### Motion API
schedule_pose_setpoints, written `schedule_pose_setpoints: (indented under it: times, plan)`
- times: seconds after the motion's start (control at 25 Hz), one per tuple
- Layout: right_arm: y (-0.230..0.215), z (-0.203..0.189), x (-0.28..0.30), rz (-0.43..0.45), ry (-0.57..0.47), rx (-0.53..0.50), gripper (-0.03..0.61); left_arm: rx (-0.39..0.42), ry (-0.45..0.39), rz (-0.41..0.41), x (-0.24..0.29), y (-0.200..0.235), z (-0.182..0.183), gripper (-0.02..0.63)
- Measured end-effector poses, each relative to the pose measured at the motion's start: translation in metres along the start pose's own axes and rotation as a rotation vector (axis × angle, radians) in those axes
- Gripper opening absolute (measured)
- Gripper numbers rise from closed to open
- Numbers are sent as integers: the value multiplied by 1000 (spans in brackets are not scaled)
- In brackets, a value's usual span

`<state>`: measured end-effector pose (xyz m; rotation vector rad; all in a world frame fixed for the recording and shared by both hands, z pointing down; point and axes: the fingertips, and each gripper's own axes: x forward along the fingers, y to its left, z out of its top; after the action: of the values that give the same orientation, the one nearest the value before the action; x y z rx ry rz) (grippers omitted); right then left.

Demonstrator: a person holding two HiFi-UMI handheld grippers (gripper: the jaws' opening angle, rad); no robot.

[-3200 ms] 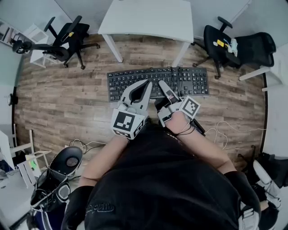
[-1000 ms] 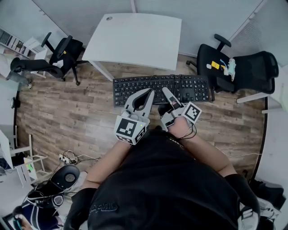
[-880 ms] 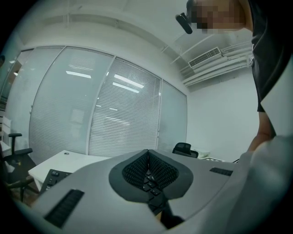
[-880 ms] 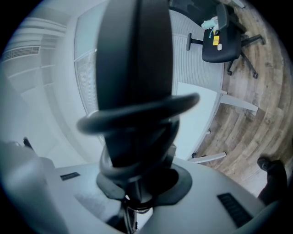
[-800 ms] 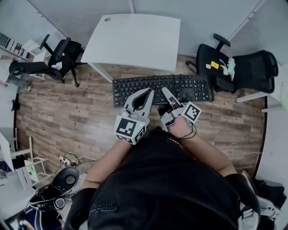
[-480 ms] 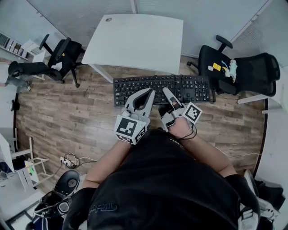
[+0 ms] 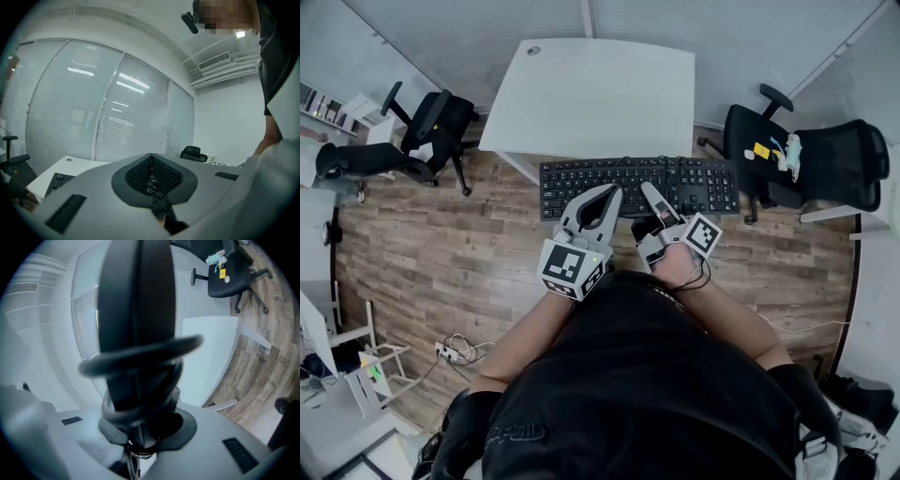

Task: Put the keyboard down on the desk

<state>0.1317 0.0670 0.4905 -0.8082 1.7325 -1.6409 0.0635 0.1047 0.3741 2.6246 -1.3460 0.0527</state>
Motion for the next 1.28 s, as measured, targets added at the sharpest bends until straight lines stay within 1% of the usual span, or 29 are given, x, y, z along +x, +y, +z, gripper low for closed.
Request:
schedule_pose_setpoints:
  times: [0.08,0.16,0.28,0.52,0.72,0.88,1.12,1.28]
  plan:
    - [10,-7,29,1,-16,2,92,5,-4,-8,-2,29,15,15]
    - [19,-11,47,15,-28,-4,92,16,-11,-18,-4,46,26,15]
    - [24,-14,60,33,-37,-10,92,29,-12,-30,-6,55,29,15]
    - [23,-28,95,43,-48,5,92,23,-21,-22,-15,95,34,15]
    - [25,-51,122,53,-46,-4,92,21,-23,-15,-33,128,35,15]
    - [20,-67,132,38,-32,0,92,6,-24,-11,-41,144,32,15]
    - [18,-69,136,21,-37,-12,92,-13,-27,-3,-46,152,29,15]
    - [14,-72,140,9,-23,-6,92,-28,-25,9,-48,158,26,15]
